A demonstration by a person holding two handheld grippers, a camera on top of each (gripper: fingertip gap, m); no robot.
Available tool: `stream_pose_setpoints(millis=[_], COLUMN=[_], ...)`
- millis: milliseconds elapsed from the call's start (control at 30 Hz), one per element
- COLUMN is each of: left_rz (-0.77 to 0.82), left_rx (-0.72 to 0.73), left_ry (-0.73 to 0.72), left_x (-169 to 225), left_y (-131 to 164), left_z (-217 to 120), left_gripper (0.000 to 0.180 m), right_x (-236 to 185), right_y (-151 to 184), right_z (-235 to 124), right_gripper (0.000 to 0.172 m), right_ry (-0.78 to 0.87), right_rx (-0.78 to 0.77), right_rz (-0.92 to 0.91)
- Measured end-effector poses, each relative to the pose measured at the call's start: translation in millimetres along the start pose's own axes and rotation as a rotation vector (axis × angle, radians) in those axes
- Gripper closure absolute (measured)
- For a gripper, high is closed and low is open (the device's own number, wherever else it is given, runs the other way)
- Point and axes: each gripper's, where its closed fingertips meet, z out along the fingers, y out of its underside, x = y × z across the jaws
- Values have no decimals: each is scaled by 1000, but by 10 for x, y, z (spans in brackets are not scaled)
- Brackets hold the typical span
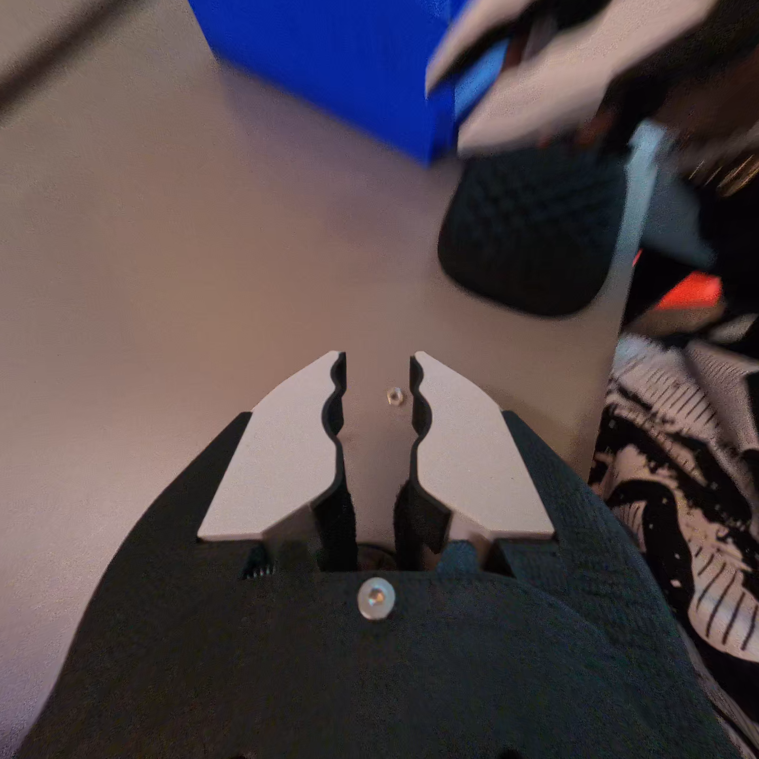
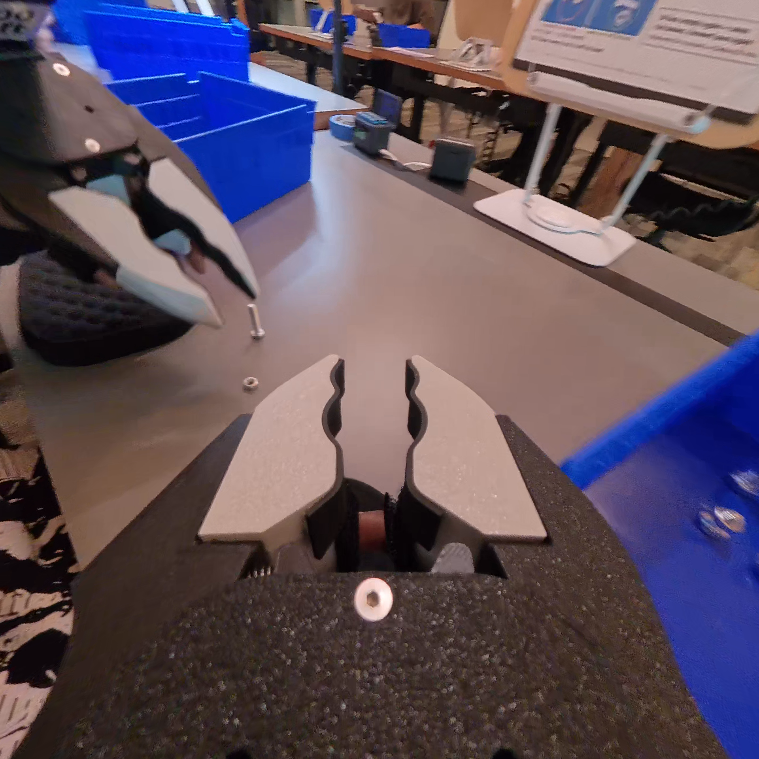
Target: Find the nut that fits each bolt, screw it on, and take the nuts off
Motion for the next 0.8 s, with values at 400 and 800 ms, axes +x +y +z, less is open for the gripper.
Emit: stream_pose_setpoints(millis=[400, 800], left_rz=[-169, 11], left_rx=[717, 521], left_ry=[20, -171], left_x=[-379, -306], left_y=[-68, 4], left_z=[-838, -581], left_gripper=[141, 137], right_x=[-1072, -939], right_y=[179, -250], right_z=[1104, 1092], right_gripper=[146, 166], right_ry=[-399, -379], right_rx=[-253, -196], right_rz=[-109, -77])
